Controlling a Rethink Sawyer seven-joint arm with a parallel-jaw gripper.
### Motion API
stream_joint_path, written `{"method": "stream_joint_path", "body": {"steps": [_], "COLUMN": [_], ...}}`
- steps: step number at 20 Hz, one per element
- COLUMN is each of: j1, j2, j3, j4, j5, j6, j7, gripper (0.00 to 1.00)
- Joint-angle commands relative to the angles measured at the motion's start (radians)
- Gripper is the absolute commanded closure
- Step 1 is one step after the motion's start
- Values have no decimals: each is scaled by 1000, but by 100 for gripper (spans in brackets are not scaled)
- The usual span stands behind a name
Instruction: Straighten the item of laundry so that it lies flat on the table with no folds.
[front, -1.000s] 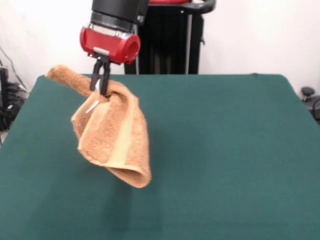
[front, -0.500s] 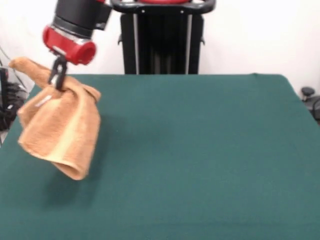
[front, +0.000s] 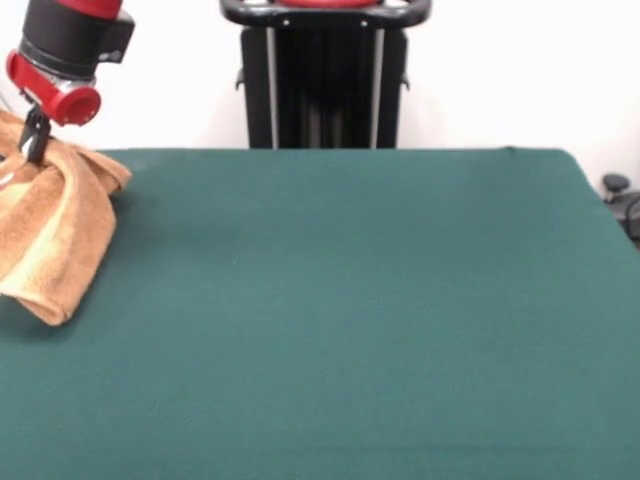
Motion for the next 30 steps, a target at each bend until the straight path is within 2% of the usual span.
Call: {"method": "stream_joint_path", "body": {"steps": [1, 3, 5, 11, 15, 20, 24, 27, 30], "j1": [-21, -66, -73, -47, -9, 79, 161, 152, 146], "j2": [19, 6, 18, 60, 120, 256, 398, 453, 466], "j3": [-24, 15, 17, -72, -142, -266, -392, -390, -371], "j4": [-47, -70, -93, -146, -191, -242, -278, -303, -302], "j5": [-144, -176, -199, -269, -278, -229, -138, -87, -49], "j6": [32, 83, 105, 65, 31, -36, -105, -141, -150], "j7": [-81, -122, -124, -49, 18, 139, 240, 233, 206], "gripper": [100, 100, 100, 100, 100, 100, 100, 100, 100]}}
